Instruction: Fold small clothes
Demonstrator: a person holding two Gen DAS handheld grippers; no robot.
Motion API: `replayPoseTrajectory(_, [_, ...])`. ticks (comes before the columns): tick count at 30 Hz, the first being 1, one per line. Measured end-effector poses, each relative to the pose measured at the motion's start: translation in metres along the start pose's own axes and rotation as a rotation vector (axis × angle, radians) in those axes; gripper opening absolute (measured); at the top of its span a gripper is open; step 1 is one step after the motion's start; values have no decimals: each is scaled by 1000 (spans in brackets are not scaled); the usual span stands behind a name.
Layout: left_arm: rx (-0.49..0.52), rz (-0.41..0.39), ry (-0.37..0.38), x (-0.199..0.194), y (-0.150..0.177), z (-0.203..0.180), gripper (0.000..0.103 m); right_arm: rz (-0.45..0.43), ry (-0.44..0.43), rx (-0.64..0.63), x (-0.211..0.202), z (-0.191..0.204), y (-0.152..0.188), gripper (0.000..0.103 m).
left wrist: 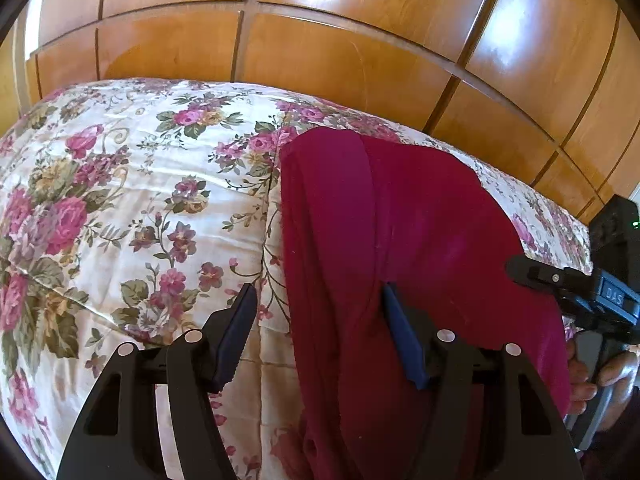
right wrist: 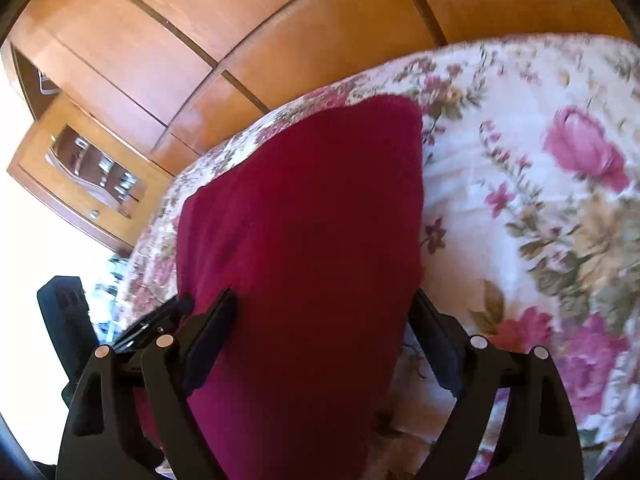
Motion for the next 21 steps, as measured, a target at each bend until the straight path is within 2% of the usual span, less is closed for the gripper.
replayPoseTrajectory(9, [-23, 2, 62, 5, 1, 2, 64, 48, -67, 4, 11, 2, -4, 84])
replayPoseTrajectory(11, [-44, -1, 98, 7, 2, 3, 64, 64, -71, 4, 15, 3, -3, 76])
replayPoseTrajectory(13, [-91, 3, 171, 12, 6, 7, 63, 68, -67, 3, 14, 4, -2, 59])
replayPoseTrajectory(15, [-158, 26, 304, 14, 9, 9, 49, 53, -58, -13, 7, 10, 0, 50])
replayPoseTrajectory(16, [-178, 30, 345, 13, 10, 9, 48, 44, -54, -16, 3, 13, 1, 47])
replayPoseTrajectory(21, [-126, 17, 403, -5, 16, -8, 43, -22, -53, -46, -27, 35, 8, 43])
Point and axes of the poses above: each gripper's, at about its wrist camera, not at the fingertips, and x roughly the way its jaws point, z to its left, y to its underside, the point moved 7 cm from there along x, roughly the way its jaws point, and after that the axes turned 2 degrees about z, right-handed, at the moved point
